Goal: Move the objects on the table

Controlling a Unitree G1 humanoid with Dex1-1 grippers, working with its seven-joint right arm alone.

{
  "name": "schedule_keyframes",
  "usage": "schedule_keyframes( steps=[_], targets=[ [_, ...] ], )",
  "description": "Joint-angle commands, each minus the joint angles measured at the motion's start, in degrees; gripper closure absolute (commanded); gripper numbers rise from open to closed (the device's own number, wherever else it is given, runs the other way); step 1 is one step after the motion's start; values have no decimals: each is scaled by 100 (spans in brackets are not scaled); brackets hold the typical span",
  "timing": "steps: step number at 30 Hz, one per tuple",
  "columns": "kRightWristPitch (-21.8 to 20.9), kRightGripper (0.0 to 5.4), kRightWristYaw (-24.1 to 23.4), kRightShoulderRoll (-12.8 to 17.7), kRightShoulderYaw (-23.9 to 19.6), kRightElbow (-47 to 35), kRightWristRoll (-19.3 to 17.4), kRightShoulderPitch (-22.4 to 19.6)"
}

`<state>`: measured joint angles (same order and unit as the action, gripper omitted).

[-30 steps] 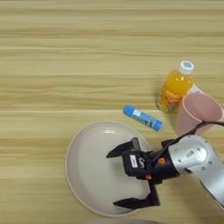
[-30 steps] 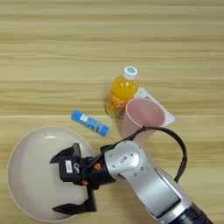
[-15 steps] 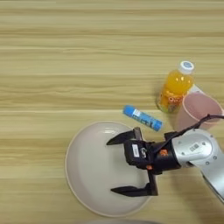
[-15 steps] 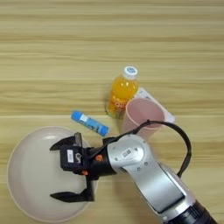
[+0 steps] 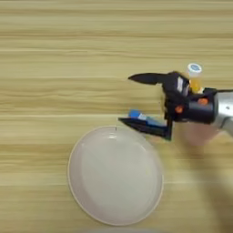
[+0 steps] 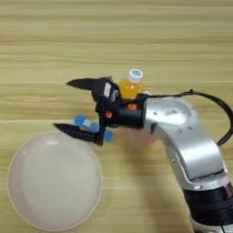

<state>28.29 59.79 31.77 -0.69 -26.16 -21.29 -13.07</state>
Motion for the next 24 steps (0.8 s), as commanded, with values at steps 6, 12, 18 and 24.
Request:
schedule_keyframes(
  steps=[6,12,18,24],
  targets=[
    [-260,2,-882,78,-1536,1231,-702,-1178],
    [-229,2,-1104,278,-1516,2196,-485,-1397],
    [-144,2,-1245,403,-1250,2812,-89,-1510],
    [-302,2,-1300,427,-1025,3195,290,-1511]
  ],
)
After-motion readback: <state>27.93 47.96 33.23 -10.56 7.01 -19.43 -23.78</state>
